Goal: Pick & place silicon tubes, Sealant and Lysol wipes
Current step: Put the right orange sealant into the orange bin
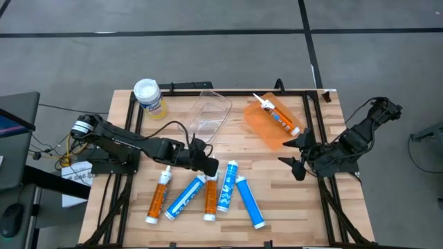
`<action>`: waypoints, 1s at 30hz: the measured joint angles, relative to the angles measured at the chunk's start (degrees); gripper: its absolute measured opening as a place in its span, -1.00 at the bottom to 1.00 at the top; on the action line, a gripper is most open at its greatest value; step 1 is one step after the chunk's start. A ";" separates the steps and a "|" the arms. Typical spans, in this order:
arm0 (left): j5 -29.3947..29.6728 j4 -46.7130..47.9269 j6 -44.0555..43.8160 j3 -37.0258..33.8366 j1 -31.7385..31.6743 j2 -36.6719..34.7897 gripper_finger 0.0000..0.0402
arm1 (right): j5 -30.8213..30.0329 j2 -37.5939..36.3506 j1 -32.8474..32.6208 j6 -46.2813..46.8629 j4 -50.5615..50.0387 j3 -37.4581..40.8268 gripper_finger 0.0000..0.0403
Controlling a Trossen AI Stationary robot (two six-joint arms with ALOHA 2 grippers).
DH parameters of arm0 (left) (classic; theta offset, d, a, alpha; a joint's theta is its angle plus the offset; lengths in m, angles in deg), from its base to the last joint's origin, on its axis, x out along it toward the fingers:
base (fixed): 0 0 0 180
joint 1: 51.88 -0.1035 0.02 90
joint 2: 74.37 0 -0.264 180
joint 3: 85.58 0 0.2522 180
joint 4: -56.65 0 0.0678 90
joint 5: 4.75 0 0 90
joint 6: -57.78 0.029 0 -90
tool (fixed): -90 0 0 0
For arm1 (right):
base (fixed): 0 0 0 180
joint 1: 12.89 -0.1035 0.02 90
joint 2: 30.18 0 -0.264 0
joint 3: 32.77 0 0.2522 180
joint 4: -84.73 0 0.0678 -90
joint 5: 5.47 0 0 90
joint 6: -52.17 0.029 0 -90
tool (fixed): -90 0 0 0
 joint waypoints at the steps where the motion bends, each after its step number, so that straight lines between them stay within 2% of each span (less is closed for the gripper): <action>1: -0.02 -0.03 -0.48 0.00 0.00 0.00 -1.00 | 0.00 0.00 0.00 0.00 0.00 0.00 0.45; 12: -1.40 -0.01 -5.64 0.00 0.02 0.00 -1.00 | 0.07 0.00 0.00 -0.04 -0.02 0.00 0.45; 25: -3.28 0.06 -5.84 0.00 0.02 0.00 -1.00 | 0.11 0.00 0.00 -0.07 -0.02 0.00 0.45; 30: -6.29 0.23 -5.71 -0.02 0.43 1.15 -0.86 | 0.10 0.00 0.00 -0.07 -0.04 0.00 0.45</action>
